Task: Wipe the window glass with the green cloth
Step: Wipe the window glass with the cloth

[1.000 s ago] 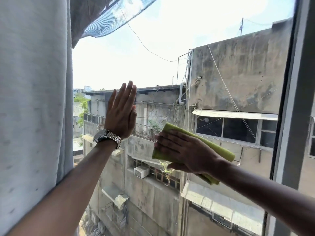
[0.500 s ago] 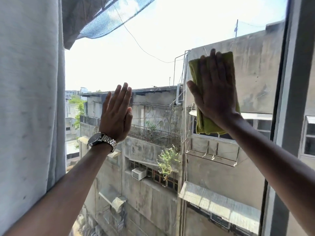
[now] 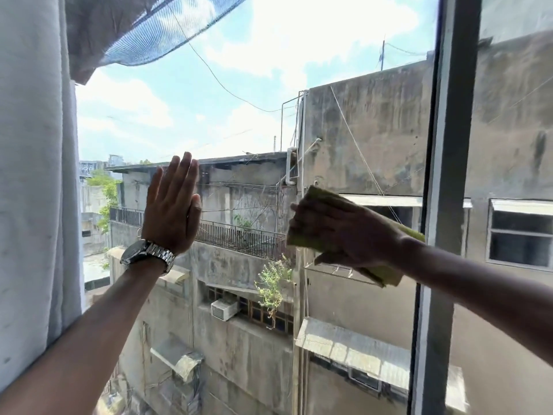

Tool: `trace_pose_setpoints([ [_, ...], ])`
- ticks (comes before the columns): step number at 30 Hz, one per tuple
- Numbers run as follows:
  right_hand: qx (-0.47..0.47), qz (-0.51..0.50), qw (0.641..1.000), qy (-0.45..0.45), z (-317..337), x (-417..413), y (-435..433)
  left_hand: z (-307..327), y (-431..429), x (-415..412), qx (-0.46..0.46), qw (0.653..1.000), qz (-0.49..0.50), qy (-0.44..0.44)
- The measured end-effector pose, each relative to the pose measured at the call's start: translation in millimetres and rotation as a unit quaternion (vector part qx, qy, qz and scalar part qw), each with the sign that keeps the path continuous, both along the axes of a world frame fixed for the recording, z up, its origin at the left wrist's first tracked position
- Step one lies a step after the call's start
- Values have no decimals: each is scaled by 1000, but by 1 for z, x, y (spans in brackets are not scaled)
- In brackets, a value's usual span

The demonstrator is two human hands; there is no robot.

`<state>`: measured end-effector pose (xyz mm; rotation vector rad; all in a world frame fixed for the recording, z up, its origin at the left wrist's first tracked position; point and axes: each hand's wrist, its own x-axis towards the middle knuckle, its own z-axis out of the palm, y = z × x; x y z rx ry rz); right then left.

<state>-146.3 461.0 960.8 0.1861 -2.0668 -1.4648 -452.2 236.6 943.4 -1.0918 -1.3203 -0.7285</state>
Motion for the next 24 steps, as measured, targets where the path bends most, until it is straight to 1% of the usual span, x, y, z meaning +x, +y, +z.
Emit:
trace_pose_setpoints([
  [2,-56,-10,993,105,47,6,2,0,0,2,1,1000,6,-2],
  [4,-112,-24,976,185,75,8,-1,0,0,4,3,1000,6,-7],
  [6,-150,-23,955,255,75,-5,-13,0,0,4,5,1000,3,-6],
  [8,-212,-7,924,317,52,-29,-32,-1,1,1,3,1000,1,-5],
  [9,-226,4,923,312,32,-43,-42,-1,2,0,3,1000,1,-3],
  [10,-210,11,939,271,7,-57,-51,-2,2,-1,5,1000,1,-1],
  [12,-144,16,981,129,-46,-75,-68,0,2,0,4,1000,-2,3],
  [13,-121,17,990,66,-67,-77,-71,0,1,1,3,1000,-2,3],
  [14,-102,20,994,22,-80,-76,-72,0,0,1,2,1000,0,2],
  [16,-66,28,997,-30,-80,-69,-66,0,-1,4,-2,1000,5,-3],
  [18,-21,32,997,-61,-56,-62,-54,0,-3,7,-3,1000,5,-12],
  [19,-10,33,998,-50,-37,-58,-49,1,-3,7,-5,1000,3,-14],
  [20,-14,34,999,-14,-13,-54,-43,1,-4,7,-8,1000,3,-15],
  [22,-64,34,993,97,44,-49,-38,1,-3,7,-10,1000,6,-14],
  [24,-116,19,974,193,92,-49,-44,0,-3,6,-11,1000,6,-17],
])
